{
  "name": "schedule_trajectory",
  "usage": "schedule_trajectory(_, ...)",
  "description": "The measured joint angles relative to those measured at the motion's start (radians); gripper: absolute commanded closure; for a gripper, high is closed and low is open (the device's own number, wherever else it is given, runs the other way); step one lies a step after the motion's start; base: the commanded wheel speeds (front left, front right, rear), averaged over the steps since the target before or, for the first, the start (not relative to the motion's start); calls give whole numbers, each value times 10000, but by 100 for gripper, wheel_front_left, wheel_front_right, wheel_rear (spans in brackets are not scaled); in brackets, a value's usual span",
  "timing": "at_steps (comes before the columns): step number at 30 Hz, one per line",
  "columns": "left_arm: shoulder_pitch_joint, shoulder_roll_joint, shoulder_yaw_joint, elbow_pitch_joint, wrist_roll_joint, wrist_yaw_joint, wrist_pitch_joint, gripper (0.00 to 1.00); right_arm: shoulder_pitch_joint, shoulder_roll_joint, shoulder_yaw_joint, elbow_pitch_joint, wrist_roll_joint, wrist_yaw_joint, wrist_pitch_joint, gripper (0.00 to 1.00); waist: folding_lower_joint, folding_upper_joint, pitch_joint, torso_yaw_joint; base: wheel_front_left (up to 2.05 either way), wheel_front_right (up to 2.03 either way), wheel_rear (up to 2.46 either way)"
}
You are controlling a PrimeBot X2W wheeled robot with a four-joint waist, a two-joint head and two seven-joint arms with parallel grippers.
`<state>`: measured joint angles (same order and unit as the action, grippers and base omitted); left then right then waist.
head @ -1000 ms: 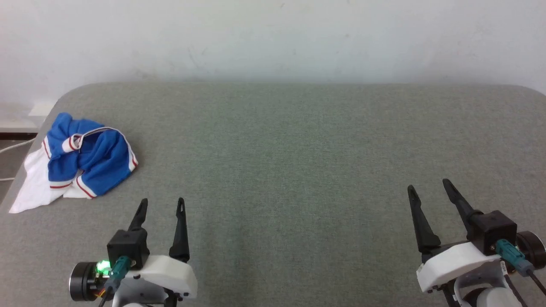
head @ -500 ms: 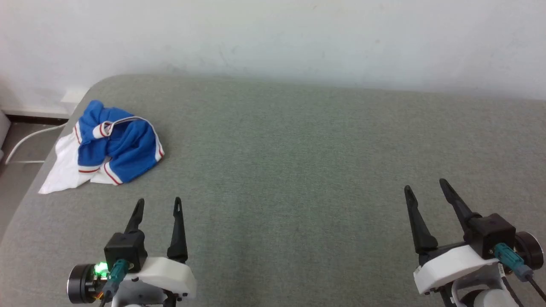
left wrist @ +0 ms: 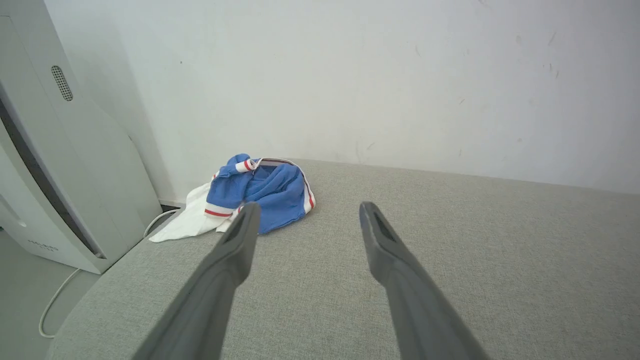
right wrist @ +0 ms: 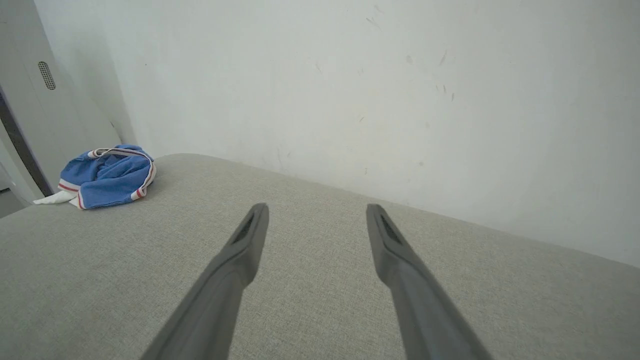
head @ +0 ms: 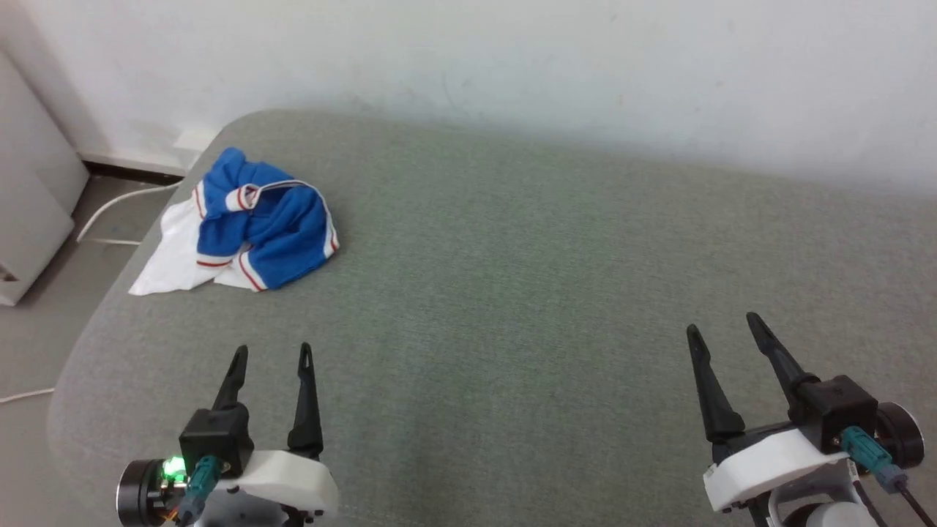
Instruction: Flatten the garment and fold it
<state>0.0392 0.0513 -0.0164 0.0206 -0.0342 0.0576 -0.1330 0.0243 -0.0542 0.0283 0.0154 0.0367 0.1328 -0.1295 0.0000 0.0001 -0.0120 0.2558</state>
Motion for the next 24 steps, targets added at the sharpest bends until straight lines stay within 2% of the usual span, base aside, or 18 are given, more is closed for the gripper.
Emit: schedule_trajectory(24, 61, 0, -46, 15, -12, 150, -468, 0, 25, 4, 153, 144, 169, 0, -512, 0, 0, 0, -89, 1497, 0, 0, 0)
